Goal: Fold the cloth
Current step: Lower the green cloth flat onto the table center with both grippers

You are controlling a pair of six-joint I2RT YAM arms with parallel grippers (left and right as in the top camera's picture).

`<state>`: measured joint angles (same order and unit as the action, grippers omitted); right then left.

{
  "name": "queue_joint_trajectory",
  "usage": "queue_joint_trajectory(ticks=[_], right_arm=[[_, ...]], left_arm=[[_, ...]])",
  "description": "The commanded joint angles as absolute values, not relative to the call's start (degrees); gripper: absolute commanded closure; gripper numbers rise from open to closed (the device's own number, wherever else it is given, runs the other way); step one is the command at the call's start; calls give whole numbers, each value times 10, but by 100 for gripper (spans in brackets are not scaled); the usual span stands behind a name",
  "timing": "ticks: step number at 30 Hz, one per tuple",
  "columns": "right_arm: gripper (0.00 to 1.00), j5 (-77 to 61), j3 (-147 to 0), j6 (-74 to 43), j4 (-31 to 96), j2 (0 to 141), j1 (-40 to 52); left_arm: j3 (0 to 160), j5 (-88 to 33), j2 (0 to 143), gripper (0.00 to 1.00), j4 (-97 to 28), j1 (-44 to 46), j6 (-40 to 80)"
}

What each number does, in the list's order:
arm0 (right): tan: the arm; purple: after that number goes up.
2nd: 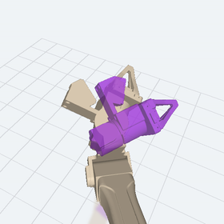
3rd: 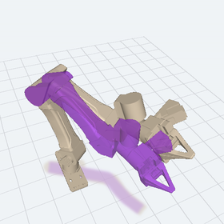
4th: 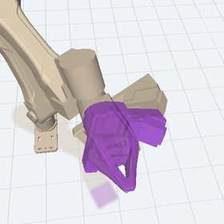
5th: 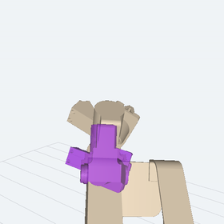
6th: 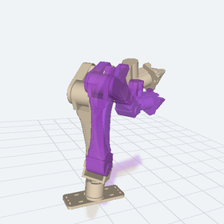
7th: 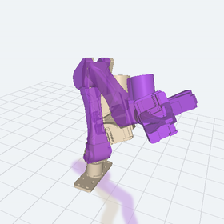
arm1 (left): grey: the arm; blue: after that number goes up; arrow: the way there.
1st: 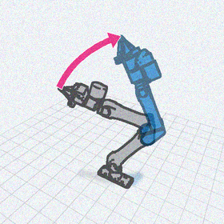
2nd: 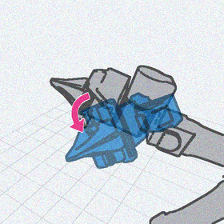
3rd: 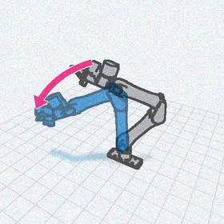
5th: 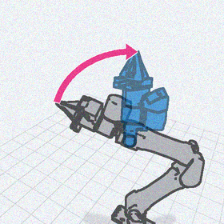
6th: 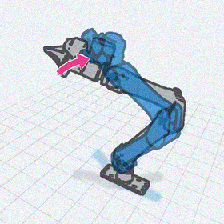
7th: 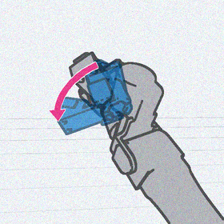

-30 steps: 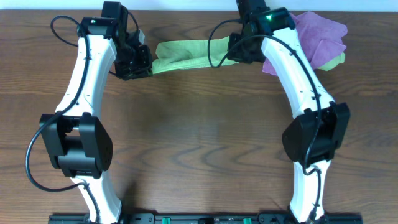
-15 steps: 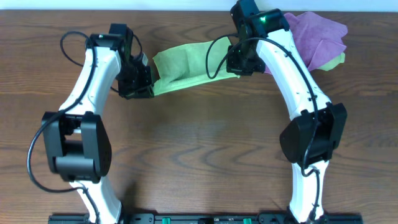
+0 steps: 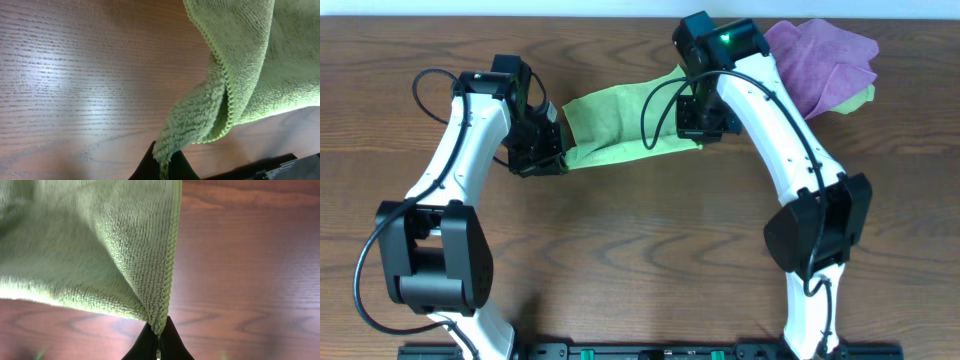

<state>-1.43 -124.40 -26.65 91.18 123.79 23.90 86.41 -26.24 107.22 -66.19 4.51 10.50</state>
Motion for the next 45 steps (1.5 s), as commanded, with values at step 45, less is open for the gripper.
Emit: queue_joint_trajectory(ticks=[45], right_arm=[[75, -64, -797, -356, 733, 1068, 282]], left_arm=[[653, -253, 1041, 86, -662, 79, 70]])
